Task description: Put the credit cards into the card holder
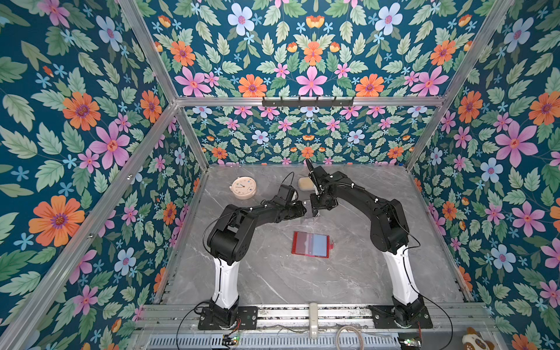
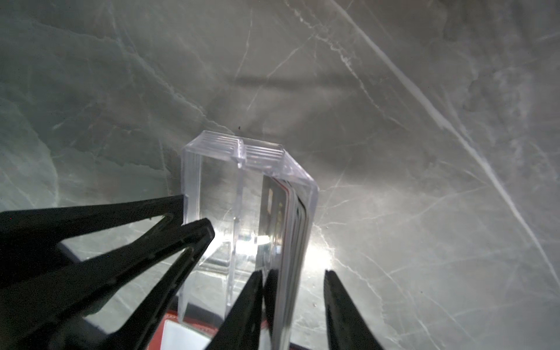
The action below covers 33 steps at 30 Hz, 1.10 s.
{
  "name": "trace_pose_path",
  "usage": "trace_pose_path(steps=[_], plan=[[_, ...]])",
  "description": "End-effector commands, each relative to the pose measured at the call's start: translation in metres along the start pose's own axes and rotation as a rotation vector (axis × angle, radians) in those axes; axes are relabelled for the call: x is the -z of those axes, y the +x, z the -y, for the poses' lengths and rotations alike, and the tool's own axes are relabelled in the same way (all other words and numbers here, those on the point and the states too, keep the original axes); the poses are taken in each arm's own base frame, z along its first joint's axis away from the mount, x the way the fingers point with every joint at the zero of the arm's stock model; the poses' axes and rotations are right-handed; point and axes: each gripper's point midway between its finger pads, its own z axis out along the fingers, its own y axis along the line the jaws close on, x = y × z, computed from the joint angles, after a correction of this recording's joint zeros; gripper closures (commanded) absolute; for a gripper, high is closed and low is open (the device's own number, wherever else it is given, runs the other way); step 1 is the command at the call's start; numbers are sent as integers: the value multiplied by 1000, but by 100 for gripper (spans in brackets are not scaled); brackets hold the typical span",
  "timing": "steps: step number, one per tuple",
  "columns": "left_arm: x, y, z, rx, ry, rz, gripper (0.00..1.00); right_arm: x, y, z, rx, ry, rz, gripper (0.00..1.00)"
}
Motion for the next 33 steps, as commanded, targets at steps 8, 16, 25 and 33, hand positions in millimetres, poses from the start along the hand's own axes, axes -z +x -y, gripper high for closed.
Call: trace_pose_path(steps=[8,16,25,33], plan=[[-2,13,-25,20,-104,-32,67,-8,3,0,1,5,-32,61],[-2,13,-25,19,-102,-33,67,-12,2,1,-28,17,-38,59],[-2,14,-27,20,-111,-32,68,-6,-1,5,-42,48,-34,62],[-2,14,-27,20,-113,-32,68,5,-2,8,-41,59,-19,64]])
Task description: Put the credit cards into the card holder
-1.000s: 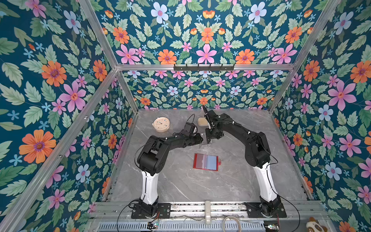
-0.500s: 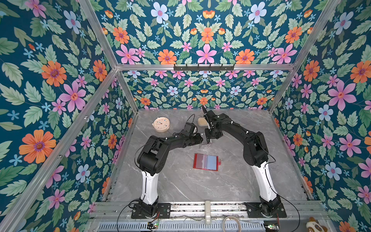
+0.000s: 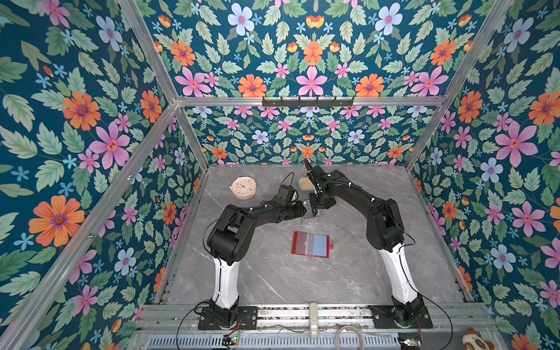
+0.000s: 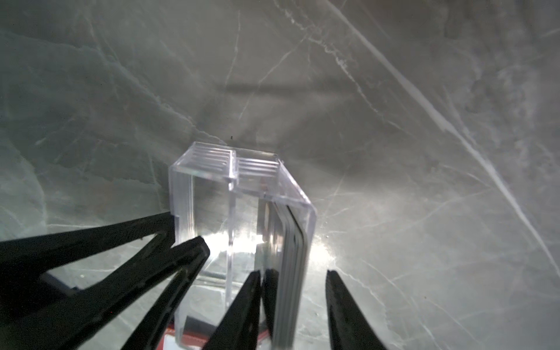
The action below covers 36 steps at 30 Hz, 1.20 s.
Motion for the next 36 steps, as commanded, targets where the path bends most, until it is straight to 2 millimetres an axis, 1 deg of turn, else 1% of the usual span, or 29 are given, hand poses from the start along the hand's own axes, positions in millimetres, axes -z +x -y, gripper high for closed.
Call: trace_pose_path(steps=[1,12,16,20,23,34,35,36], plan=[[-2,14,-27,18,-113,-38,68,9,2,7,-6,34,1,64],[-3,15,-28,19,-115,-38,68,16,1,11,-3,56,10,71],[-3,14,-28,21,-118,-36,68,18,1,13,0,71,11,71],[-3,16,-28,22,-119,-39,68,20,2,13,5,77,9,74],[-3,16,-28,22,-118,-40,68,21,2,12,13,85,11,77],[-4,18,-27,24,-117,-41,68,24,3,9,32,104,10,78],[-4,18,-27,25,-117,-41,68,25,3,8,33,104,12,78],[-4,18,-27,25,-118,-41,68,25,3,7,36,103,12,81]])
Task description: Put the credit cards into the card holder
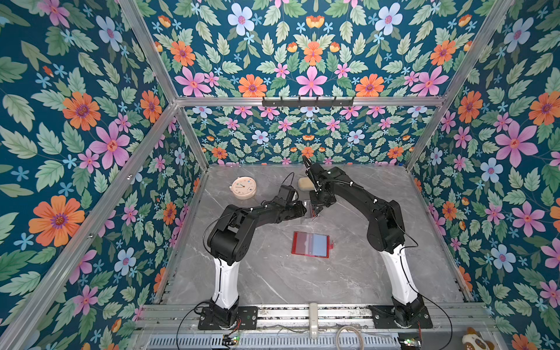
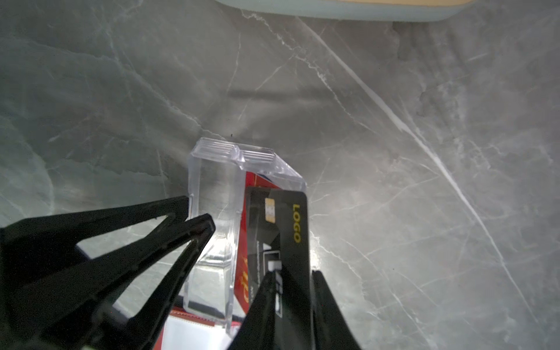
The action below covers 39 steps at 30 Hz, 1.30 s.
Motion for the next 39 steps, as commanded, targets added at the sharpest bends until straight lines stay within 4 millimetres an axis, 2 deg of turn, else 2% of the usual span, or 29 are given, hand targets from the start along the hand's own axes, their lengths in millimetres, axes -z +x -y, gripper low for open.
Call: trace_pose_path(steps=[1,14,23,33,39], plan=[[-3,19,-28,22,-116,-51,68,1,6,6,11,38,-19,83],[-4,20,-23,42,-83,-49,67,10,5,-2,3,-1,-10,98],[-1,16,-14,43,-43,-38,62,22,4,-6,-28,-60,24,100],[27,-6,18,-28,50,45,47,49,-1,-5,-91,-206,128,100],[45,-13,29,-72,75,83,46,63,4,2,-118,-265,193,100]])
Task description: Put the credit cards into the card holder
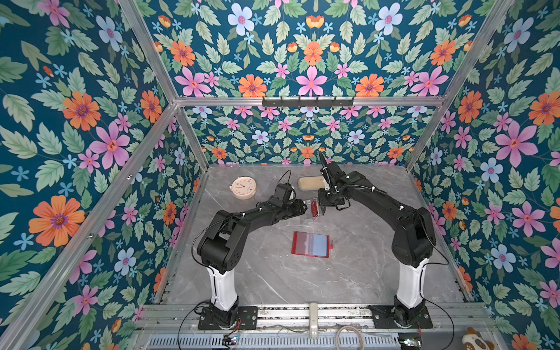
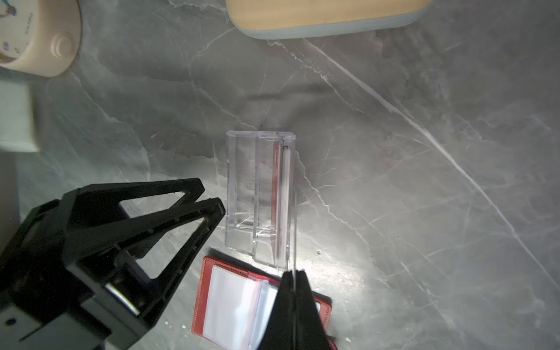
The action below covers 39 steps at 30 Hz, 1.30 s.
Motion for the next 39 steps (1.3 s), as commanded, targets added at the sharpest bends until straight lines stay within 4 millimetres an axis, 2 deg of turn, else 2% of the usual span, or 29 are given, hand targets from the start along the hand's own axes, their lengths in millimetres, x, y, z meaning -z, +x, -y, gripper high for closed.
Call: trace_pose_path(steps=[1,6,11,14,21,29,39], plan=[[8,-5,5,-40,13,28,46,11,-10,-9,-13,-71,70,100],[23,-3,3,-71,-12,44,46,21,1,-7,-20,-106,84,100],[38,9,-5,-98,-38,34,46,32,17,-2,-30,-136,103,100],[49,23,-13,-110,-59,17,46,46,26,1,-37,-161,135,100],[67,65,-23,-133,-40,-59,46,54,61,5,-43,-238,137,100],[71,115,-32,-73,18,-127,45,46,107,15,-40,-302,102,100],[62,146,-29,-35,70,-185,46,28,136,15,-63,-377,51,100]])
